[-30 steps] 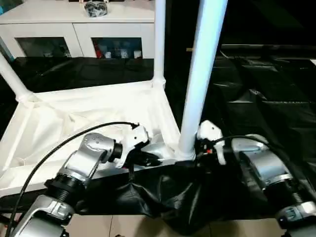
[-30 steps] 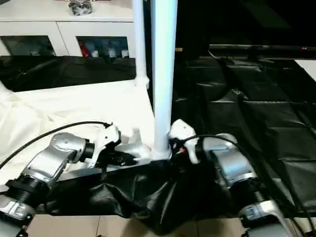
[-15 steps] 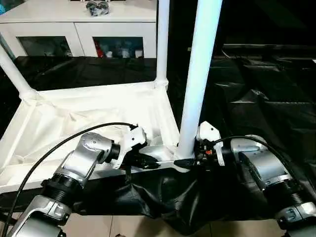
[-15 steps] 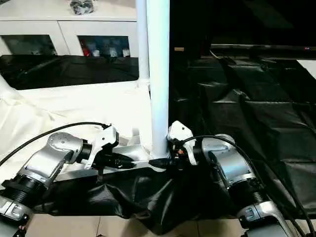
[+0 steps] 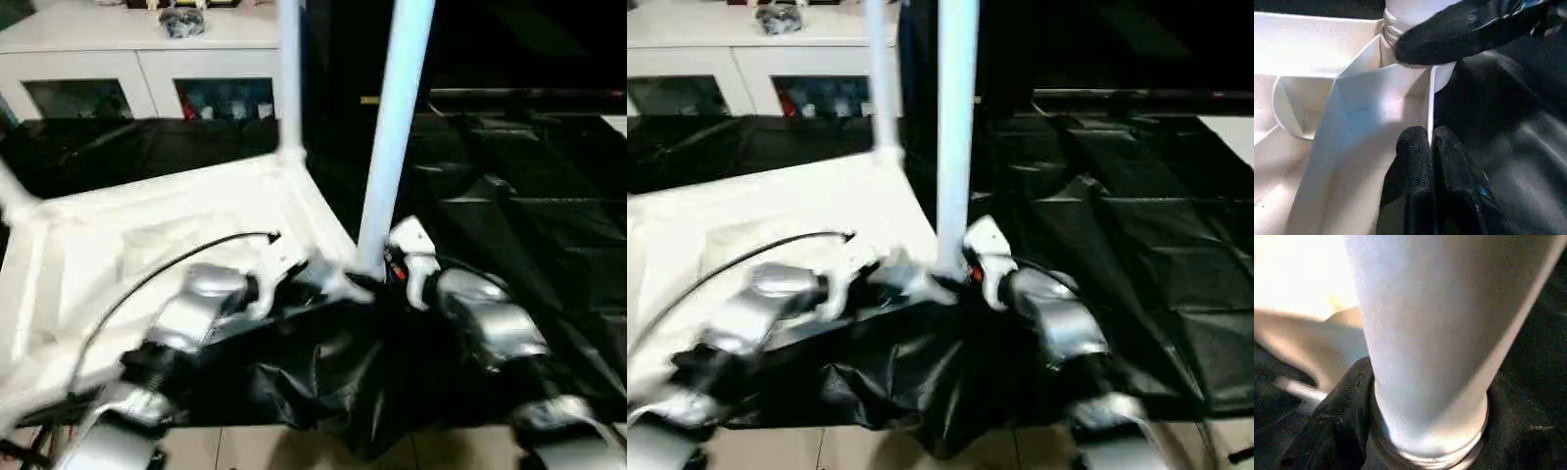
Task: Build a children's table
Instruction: Rotate leg to tighten
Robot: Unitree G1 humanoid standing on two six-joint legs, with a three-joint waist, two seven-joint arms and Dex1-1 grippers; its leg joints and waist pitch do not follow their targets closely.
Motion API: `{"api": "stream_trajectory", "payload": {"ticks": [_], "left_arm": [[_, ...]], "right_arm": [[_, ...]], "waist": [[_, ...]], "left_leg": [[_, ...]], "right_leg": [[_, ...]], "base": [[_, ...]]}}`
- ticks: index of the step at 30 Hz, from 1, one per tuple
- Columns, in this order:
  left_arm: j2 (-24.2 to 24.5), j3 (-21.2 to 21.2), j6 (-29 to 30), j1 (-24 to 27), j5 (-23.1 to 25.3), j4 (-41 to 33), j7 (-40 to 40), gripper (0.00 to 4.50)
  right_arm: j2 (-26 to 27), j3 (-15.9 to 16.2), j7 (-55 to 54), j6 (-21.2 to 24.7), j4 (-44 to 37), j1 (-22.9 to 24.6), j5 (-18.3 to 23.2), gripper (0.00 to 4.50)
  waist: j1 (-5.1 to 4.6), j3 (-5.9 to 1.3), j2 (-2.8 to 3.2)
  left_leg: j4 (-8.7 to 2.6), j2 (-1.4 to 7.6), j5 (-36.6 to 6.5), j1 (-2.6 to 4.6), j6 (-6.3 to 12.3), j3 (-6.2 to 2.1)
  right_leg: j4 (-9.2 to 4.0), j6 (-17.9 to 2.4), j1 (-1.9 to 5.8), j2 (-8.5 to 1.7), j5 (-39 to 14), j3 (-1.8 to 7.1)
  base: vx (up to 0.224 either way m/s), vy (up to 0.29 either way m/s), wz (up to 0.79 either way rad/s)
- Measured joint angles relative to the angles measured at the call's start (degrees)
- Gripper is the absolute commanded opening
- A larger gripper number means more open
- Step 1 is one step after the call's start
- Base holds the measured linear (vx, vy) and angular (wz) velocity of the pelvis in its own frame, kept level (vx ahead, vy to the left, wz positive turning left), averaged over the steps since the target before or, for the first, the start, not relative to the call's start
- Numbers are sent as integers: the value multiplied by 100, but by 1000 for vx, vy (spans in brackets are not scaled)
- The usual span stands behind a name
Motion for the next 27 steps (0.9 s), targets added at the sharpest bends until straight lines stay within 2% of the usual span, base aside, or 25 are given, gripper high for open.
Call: {"api": "stream_trajectory", "payload": {"ticks": [1, 4, 7, 9, 10, 14, 17, 21, 27], "left_arm": [[-84, 19, 28, -1, 23, 9, 128, 0], [-127, 25, 31, -1, 47, 6, 162, 0], [-124, 19, 30, 0, 49, 1, 102, 0], [-102, 18, 27, 0, 48, -6, 46, 0], [-50, 5, 15, 7, 45, -48, -21, 0], [160, -81, -136, 52, 40, -156, -393, 0], [353, -177, -241, 159, -103, -314, -858, 0], [682, -210, -350, 305, -284, -481, -1453, 0], [1133, -320, -357, 425, -406, -685, -2241, 0]], "right_arm": [[49, -14, -199, -47, 56, -16, -14, 328], [129, -90, -247, -121, 106, -12, -7, 349], [153, -150, -188, -114, 105, -13, 21, 387], [149, -155, -60, -163, 105, -12, 21, 391], [73, -63, 57, -276, 112, -4, -6, 424], [-159, 178, 599, -513, 81, 34, -10, 424], [-539, 360, 1405, -630, -233, 190, 27, 424], [-892, 591, 2310, -639, -567, 332, 116, 424], [-1288, 920, 3352, -652, -938, 475, 278, 424]], "waist": [[-1, -9, 14], [4, -18, 28], [6, -21, 31], [1, -20, 31], [-2, -19, 33], [3, -18, 33], [33, -17, 34], [38, -12, 27], [105, -4, 18]], "left_leg": [[0, -1, 0, 0, 0, 0], [-5, -1, 0, -2, 1, 1], [-8, 0, 0, -3, 1, 1], [-8, 0, 0, -7, 1, 1], [-8, 1, 0, -13, 1, -1], [-22, 3, 0, -22, 0, 2], [-27, 4, -2, -24, 2, 4], [-26, 6, -3, -24, 8, 5], [-15, 5, -2, -21, 4, 6]], "right_leg": [[-2, 0, 1, -1, 0, 0], [-2, 1, 0, -2, -1, -3], [-2, 0, -1, -1, 0, -5], [-2, -1, -6, -1, 1, -5], [-2, -1, -13, -1, 1, -6], [-1, -12, -24, 1, 8, -14], [-4, 4, -28, 0, -3, -20], [-5, 4, -36, 0, -7, -24], [4, -5, -32, 0, 0, -18]], "base": [[0, 0, 0], [0, 0, 0], [0, 0, 0], [0, 0, 0], [0, 0, 0], [0, 0, 0], [0, 0, 0], [0, 0, 0], [0, 0, 0]]}}
